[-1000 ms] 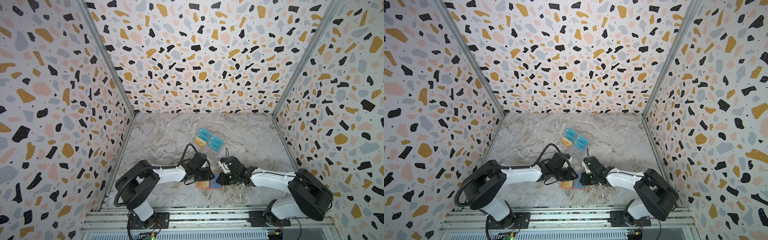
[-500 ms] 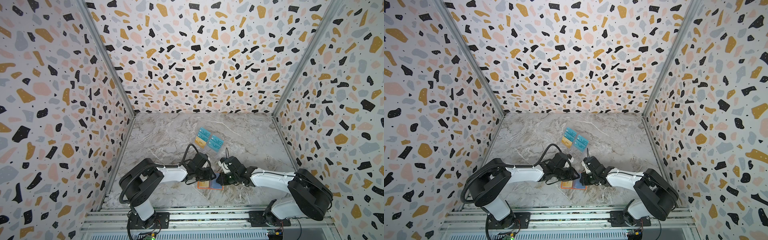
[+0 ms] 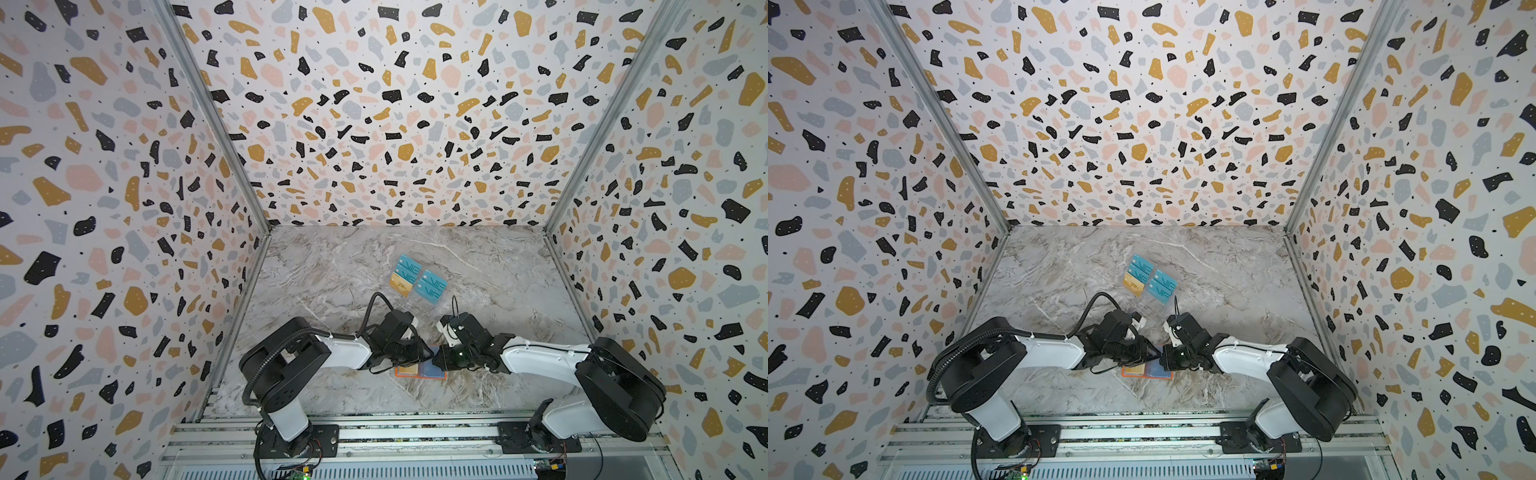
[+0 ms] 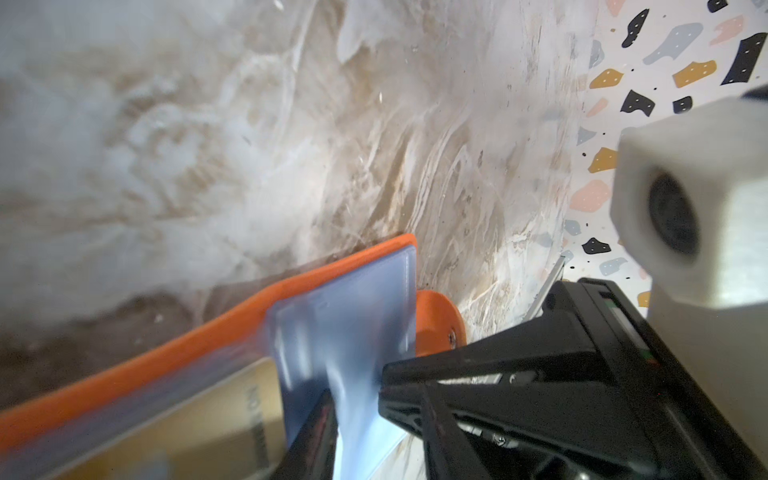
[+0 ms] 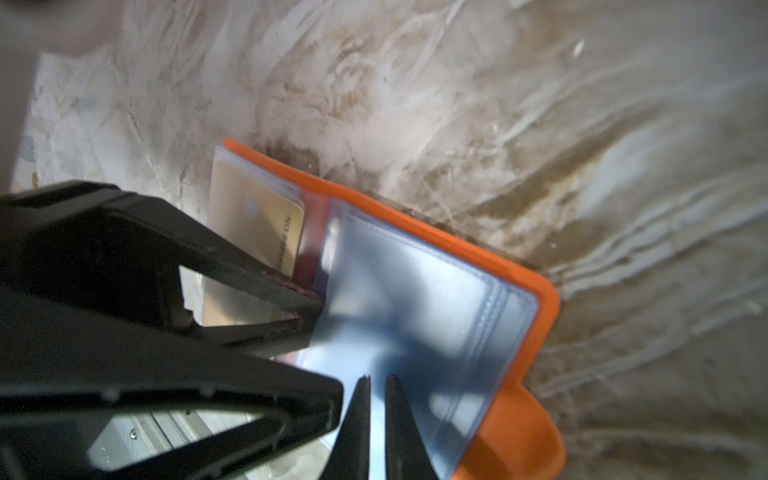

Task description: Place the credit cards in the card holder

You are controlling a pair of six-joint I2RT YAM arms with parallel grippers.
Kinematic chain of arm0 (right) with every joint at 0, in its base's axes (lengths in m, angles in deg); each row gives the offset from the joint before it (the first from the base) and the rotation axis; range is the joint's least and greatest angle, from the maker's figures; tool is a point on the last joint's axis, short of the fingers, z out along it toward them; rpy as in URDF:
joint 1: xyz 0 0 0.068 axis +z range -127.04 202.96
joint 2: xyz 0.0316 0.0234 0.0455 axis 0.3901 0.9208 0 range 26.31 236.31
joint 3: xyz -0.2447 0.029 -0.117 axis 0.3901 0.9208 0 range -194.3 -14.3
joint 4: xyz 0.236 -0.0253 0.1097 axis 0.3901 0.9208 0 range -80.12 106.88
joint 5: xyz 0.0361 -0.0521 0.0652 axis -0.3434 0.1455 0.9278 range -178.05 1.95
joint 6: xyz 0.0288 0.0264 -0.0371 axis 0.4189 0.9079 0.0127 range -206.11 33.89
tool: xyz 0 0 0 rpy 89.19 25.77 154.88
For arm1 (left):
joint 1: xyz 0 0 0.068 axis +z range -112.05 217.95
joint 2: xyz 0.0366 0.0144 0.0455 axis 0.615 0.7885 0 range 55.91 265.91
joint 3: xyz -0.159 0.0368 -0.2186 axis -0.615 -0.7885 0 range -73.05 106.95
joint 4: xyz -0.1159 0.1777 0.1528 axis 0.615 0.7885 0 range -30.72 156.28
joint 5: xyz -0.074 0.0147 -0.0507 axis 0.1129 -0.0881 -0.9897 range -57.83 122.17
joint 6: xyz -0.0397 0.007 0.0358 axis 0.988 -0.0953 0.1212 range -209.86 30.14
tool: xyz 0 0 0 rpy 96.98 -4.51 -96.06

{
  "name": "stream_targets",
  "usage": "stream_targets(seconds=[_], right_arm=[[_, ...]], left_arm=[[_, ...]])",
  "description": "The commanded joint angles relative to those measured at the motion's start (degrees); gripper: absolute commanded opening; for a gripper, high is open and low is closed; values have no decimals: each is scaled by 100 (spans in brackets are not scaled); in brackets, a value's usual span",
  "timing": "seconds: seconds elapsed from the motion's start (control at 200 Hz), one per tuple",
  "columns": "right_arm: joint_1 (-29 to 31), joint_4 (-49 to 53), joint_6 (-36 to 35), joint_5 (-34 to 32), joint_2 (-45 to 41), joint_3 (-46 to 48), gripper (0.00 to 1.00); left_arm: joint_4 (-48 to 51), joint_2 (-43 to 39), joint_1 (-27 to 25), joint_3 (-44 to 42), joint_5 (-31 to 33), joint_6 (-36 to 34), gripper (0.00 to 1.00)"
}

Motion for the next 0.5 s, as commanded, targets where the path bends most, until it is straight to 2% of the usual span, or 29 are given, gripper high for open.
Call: stream_targets(seconds=[0.0, 0.175, 0.496], right_arm=[[-14, 81, 42, -89, -30, 101, 12], [-14, 50, 72, -77, -147, 49, 12], [-203, 243, 252, -317, -896, 210, 11]], left_arm=[[-744, -24, -3, -285, -266, 458, 37], [-842, -7, 17, -310, -172, 474, 36], [-1053, 128, 111, -300, -152, 488, 28]])
